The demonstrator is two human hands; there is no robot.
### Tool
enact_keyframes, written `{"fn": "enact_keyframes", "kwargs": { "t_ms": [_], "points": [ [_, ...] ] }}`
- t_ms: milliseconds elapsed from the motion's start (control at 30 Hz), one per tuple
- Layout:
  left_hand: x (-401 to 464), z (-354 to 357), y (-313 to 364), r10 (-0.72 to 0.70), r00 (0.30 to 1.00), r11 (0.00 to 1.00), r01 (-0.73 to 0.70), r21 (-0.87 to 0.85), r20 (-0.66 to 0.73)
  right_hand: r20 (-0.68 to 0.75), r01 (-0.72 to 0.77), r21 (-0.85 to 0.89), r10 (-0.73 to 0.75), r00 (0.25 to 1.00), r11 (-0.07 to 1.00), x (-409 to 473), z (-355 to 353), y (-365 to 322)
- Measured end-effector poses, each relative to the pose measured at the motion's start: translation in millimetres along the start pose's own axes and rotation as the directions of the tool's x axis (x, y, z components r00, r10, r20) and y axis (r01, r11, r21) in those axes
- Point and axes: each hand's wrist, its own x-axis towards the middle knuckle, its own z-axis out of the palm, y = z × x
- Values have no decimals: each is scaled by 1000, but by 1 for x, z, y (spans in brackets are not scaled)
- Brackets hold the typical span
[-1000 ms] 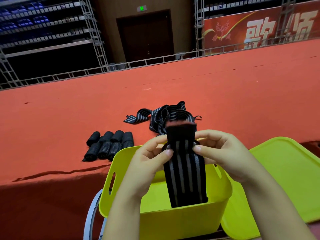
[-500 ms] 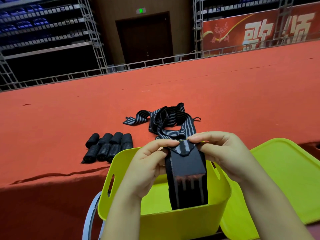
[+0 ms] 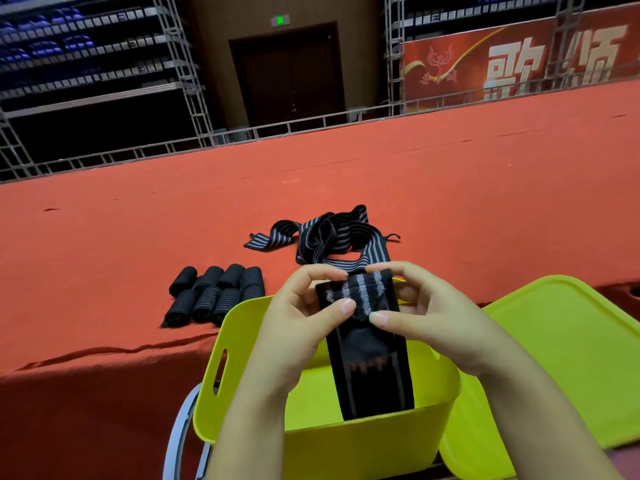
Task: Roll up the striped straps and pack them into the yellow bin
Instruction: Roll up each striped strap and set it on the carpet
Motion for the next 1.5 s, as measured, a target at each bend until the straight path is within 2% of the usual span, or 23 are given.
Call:
{"fn": "enact_keyframes", "kwargs": {
  "t_ms": [200,433,667,800,900,1100,1300,1500],
  "points": [
    [2,5,1,-44,998,998,42,-38,-40,-61,69,-38,-71,996,997,1,2,1],
    [3,0,-2,-182,982,983,182,6,46,-177,111,91,-93,980,990,4,3,-3],
    [1,3,-6,-149,989,986,149,72,0,-103,121,-54,-126,987,991,2,5,-7],
    [0,6,-6,-172,984,985,171,14,55,-181,174,-116,-193,964,978,3,4,-7],
    [-1,5,-7,-189,976,979,195,-55,105,-179,234,-148,-258,949,961,1,5,-9],
    [-2,6,-12,-278,933,931,320,-174,227,-232,297,-199,-339,912,934,4,3,-10],
    [1,6,-9,-271,928,933,318,-166,255,-180,329,-175,-359,916,928,3,5,-11],
    [2,8,-9,-278,941,940,308,-150,191,-95,294,-187,-315,944,938,4,2,-8]
  ]
}}
